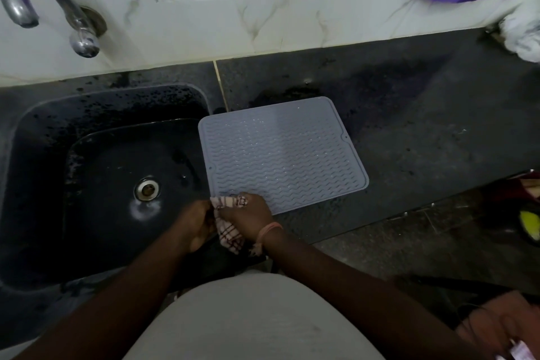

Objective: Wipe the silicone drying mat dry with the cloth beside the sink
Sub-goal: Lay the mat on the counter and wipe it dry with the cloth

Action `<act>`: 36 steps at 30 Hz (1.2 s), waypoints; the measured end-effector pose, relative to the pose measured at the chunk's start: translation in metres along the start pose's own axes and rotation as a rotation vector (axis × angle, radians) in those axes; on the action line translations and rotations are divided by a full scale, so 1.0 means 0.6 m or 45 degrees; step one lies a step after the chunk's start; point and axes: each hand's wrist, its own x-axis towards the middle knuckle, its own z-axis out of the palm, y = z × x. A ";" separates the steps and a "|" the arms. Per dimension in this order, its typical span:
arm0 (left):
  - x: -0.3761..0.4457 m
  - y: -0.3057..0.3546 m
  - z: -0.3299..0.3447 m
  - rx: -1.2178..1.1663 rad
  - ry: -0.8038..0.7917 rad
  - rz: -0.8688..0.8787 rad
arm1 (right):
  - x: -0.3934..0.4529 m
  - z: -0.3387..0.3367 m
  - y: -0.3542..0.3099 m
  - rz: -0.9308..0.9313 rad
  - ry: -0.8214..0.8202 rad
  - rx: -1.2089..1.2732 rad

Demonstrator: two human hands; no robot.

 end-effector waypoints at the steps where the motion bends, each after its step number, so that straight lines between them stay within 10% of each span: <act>1: 0.002 0.000 0.001 0.005 0.008 -0.006 | -0.003 -0.012 -0.002 0.067 -0.029 0.222; 5: 0.014 -0.005 0.002 0.011 0.004 0.019 | -0.006 -0.110 -0.006 -0.006 0.142 0.531; 13: 0.029 -0.019 -0.004 0.073 -0.062 0.103 | 0.012 -0.366 0.034 0.005 1.086 -0.396; 36: 0.032 -0.016 -0.004 0.021 -0.027 0.056 | 0.017 -0.290 0.053 -0.049 0.910 -0.444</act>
